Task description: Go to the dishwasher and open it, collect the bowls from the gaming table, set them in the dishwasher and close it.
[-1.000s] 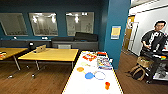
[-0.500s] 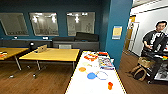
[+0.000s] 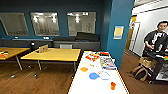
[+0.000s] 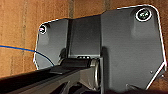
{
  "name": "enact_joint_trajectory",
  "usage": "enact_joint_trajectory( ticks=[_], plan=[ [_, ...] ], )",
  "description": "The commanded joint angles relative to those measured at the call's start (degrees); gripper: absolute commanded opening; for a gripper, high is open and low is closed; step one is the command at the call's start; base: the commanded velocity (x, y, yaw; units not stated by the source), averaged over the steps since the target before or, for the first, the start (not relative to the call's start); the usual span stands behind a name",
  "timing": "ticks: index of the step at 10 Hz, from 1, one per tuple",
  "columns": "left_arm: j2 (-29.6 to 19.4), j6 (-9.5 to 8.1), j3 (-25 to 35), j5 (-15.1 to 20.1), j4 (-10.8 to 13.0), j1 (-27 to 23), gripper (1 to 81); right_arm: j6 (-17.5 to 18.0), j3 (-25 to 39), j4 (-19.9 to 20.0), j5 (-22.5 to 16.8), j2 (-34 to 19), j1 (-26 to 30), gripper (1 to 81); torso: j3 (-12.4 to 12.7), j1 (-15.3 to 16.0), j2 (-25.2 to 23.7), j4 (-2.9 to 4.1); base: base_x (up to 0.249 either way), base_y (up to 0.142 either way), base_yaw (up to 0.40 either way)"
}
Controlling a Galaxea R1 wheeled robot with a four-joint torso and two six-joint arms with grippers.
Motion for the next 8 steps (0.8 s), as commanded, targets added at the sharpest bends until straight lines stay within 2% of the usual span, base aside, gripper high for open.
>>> enact_joint_trajectory(
  ticks=[1,8],
  plan=[
    [-0.18,0.06,0.32,3.05,0.43,-3.08,81.1,-0.41,0.53,-0.65,-2.74,0.31,3.14,81.1,0.0,0.05,0.0,0.0,0.0,0.0,0.0],
    [-0.18,0.06,0.32,3.05,0.51,-3.08,81.1,0.11,0.53,-0.21,-2.65,0.31,2.96,81.1,0.0,0.05,-0.02,0.0,0.0,0.0,0.0]
  ],
)
